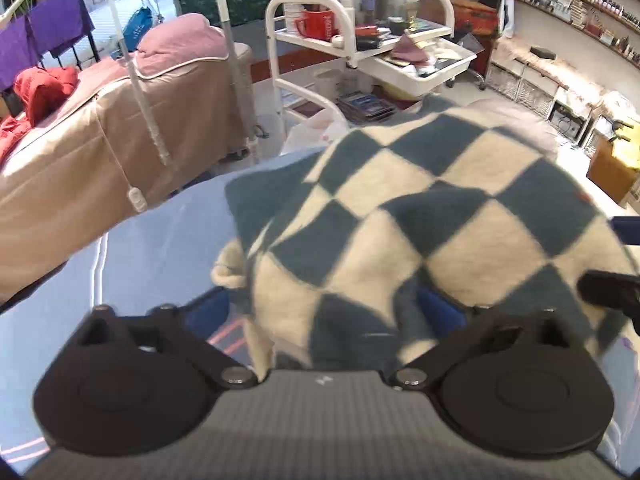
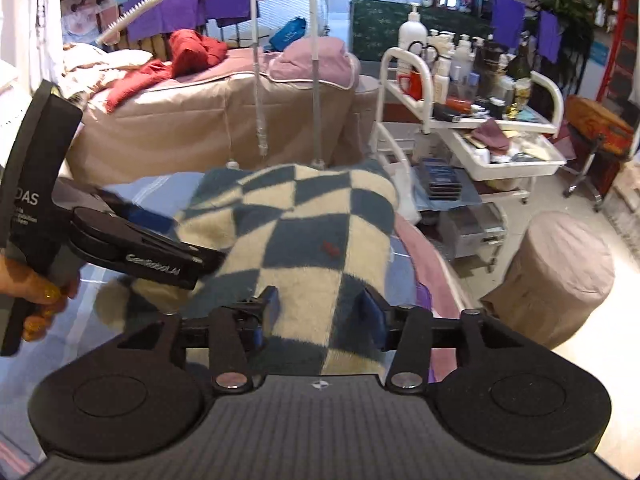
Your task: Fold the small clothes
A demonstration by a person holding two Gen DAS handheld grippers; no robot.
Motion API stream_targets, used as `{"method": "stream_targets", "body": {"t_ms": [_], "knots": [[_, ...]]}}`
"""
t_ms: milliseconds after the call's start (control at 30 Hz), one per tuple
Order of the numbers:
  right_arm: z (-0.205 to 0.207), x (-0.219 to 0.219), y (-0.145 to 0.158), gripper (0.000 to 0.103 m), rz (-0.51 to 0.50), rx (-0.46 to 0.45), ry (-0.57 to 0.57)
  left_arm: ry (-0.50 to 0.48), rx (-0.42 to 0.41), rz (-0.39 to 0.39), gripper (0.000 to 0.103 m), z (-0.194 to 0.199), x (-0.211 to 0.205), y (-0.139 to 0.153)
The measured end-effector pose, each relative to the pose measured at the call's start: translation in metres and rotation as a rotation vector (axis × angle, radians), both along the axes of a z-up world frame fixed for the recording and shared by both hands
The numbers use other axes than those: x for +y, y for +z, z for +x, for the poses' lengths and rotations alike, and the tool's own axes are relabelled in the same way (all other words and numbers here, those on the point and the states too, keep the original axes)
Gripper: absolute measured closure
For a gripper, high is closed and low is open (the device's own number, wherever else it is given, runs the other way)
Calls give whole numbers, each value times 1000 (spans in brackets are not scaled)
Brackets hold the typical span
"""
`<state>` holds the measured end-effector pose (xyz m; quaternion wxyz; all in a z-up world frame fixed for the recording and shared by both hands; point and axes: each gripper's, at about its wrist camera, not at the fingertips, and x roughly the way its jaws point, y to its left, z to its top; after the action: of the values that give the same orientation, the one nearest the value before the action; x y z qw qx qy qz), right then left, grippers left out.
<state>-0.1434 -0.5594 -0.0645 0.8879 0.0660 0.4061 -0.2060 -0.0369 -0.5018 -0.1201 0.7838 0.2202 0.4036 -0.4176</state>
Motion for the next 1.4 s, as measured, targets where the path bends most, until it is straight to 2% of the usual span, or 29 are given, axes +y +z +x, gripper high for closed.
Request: {"method": "stream_targets", "body": {"t_ms": [67,133,300,433,567,667,867,1000,1200,1400], "knots": [[-5,1,-5,5,20,-26,-48,31,64,4,0,9,-1,1],[-11,1,-8,2,37,-54,-103,41,82,21,0,12,-2,7],[-12,11,0,0,24,-88,-177,27,-15,36,0,6,-8,17],[-12,25,24,0,-14,-128,-215,67,-41,20,0,1,2,39],[-25,42,52,0,-6,-206,-244,91,-54,-68,0,-5,29,76],[-28,55,66,0,-15,-224,-245,70,-30,-115,0,-8,47,102],[-28,61,84,0,55,-286,-281,22,-60,-136,0,-20,65,137],[-28,59,95,0,104,-312,-300,-16,-86,-110,0,-34,68,148],[-32,66,103,0,100,-256,-254,-2,-114,-39,0,-52,78,151],[-33,70,98,0,173,-145,-207,38,-87,40,0,-61,95,140]]}}
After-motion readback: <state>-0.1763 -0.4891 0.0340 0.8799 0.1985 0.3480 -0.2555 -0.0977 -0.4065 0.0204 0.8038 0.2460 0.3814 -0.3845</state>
